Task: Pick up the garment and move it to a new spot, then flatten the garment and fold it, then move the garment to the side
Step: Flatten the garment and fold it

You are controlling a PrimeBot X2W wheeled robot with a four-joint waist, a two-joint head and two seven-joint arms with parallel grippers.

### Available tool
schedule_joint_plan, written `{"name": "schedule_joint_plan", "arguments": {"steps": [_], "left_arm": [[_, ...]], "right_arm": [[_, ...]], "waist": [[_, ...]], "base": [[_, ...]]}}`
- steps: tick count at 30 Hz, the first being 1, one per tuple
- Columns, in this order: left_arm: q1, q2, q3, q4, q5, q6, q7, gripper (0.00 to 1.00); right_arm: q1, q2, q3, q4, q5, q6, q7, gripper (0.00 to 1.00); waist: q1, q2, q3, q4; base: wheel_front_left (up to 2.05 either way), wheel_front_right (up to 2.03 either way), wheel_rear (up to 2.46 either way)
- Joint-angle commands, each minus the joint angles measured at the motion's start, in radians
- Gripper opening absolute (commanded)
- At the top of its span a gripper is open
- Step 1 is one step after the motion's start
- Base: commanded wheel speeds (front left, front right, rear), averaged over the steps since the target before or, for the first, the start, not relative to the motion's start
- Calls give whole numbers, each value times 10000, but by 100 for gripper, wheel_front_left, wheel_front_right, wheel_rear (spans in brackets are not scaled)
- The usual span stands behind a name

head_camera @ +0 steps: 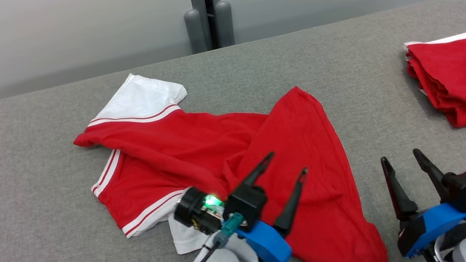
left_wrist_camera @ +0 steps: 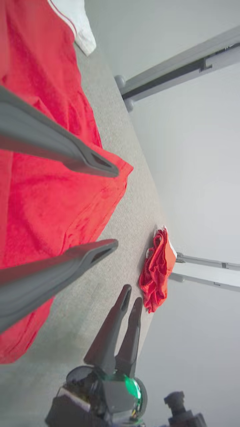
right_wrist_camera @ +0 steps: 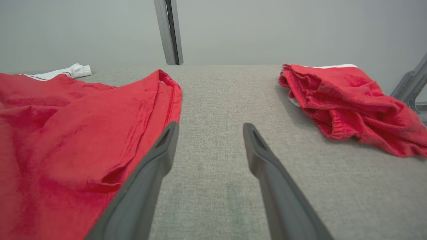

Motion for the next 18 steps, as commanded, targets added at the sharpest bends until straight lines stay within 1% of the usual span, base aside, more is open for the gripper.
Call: {"name": "schedule_joint_plan", "arguments": {"steps": [1,6,8,11,14,18], "left_arm": [[-1,152,121,26,81,114,-107,100],[606,836,1001,-62,-155,567,-315,100],[891,1095,1347,-170,-243,714,-350,100],[1380,1440,1997,-482,-333,972,-354,100],[1935,1652,2693,-905,-366,1183,-353,100],[2656,1753,3510,-1384,-324,1338,-356,100]], "right_arm": [[-180,-9,67,31,-81,1,-56,100],[-633,-12,392,115,-441,1,257,100],[-782,-13,567,195,-513,1,524,100],[-964,-13,858,535,-514,1,1209,100],[-1086,-13,1047,802,-554,1,1764,100],[-797,-16,1264,908,-343,1,2223,100]], "waist": [[0,0,4,61],[0,0,-41,345],[0,0,-41,468],[0,0,-25,661],[0,0,4,908],[0,0,13,1131]], "base": [[0,0,0],[0,0,0],[0,0,0],[0,0,0],[0,0,0],[0,0,0]]}}
